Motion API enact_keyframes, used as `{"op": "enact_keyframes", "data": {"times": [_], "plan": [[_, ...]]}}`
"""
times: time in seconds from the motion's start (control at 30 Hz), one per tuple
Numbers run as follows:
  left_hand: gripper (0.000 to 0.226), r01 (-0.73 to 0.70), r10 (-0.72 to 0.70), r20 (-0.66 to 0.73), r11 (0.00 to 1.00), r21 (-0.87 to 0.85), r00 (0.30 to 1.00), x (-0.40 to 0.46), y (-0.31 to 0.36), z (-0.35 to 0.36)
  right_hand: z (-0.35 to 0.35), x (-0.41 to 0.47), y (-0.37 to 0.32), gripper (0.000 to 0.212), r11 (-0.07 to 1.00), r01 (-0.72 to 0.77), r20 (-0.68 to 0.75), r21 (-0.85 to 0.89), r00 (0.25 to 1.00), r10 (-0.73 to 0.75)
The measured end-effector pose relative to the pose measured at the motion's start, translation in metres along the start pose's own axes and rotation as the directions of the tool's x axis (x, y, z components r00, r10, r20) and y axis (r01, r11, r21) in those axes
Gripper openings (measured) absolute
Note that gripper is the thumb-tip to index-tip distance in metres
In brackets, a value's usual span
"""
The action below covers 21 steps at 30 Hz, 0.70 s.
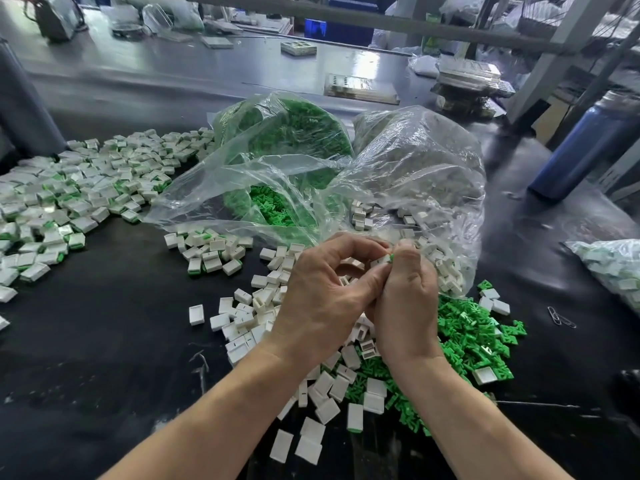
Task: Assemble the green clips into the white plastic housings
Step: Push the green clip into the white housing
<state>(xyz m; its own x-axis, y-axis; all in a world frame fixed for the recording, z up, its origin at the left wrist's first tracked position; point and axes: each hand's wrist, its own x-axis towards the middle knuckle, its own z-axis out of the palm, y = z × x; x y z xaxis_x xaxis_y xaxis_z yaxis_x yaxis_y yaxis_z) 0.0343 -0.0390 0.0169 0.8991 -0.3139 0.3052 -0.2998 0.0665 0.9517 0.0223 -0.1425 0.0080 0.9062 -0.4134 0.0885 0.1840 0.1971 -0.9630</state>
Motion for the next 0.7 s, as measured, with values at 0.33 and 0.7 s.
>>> {"op": "enact_keyframes", "data": {"times": [0.33, 0.7], "plan": [[0.005, 0.021, -0.021, 0.001, 1.000, -0.006, 1.000, 0.0006, -0.0008, 0.0002, -0.0032, -0.0023, -0.0014, 0.064, 0.996, 0.039, 0.031, -0.084, 0.999, -0.037], [0.007, 0.039, -0.039, -0.002, 0.999, 0.001, 0.999, 0.0020, -0.0027, 0.0004, -0.0006, -0.0023, -0.0045, 0.062, 0.989, 0.053, 0.030, -0.136, 0.998, -0.050]]}}
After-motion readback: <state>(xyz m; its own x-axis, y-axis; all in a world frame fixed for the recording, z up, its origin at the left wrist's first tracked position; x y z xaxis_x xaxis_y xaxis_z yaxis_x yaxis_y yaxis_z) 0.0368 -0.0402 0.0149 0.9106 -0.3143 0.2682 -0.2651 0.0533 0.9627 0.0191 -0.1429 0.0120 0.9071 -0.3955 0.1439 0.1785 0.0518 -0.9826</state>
